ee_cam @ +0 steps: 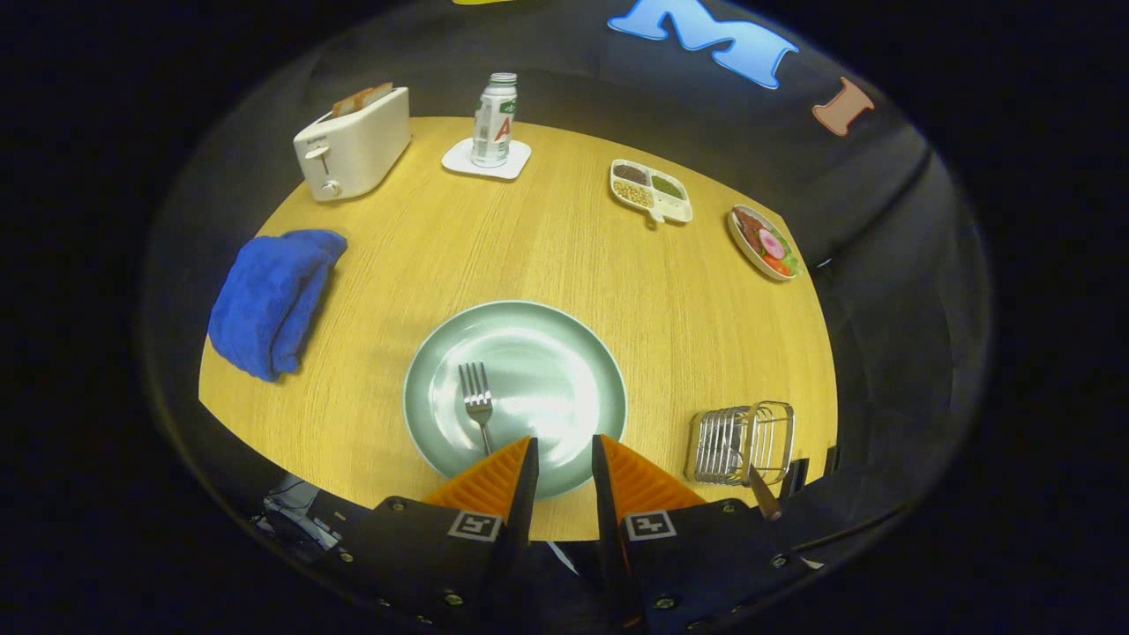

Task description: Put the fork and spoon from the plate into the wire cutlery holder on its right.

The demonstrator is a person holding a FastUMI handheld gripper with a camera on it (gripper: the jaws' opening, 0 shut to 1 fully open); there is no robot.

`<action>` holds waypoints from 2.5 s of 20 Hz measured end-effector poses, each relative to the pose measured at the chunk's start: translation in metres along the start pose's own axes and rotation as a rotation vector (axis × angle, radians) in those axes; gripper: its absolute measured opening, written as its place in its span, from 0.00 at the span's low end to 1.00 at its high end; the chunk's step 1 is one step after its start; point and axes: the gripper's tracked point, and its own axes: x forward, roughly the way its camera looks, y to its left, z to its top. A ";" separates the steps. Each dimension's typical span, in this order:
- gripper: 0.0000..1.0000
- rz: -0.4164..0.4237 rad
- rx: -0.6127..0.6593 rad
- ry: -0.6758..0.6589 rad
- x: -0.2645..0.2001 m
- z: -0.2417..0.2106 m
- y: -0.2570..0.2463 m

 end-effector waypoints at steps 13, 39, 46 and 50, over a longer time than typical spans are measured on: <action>0.36 0.098 -0.106 0.182 0.053 -0.047 0.046; 0.03 -0.012 -0.040 0.131 0.054 -0.024 0.023; 0.03 -0.083 0.054 0.072 0.023 0.003 -0.014; 0.03 -0.131 0.138 0.059 0.002 0.008 -0.044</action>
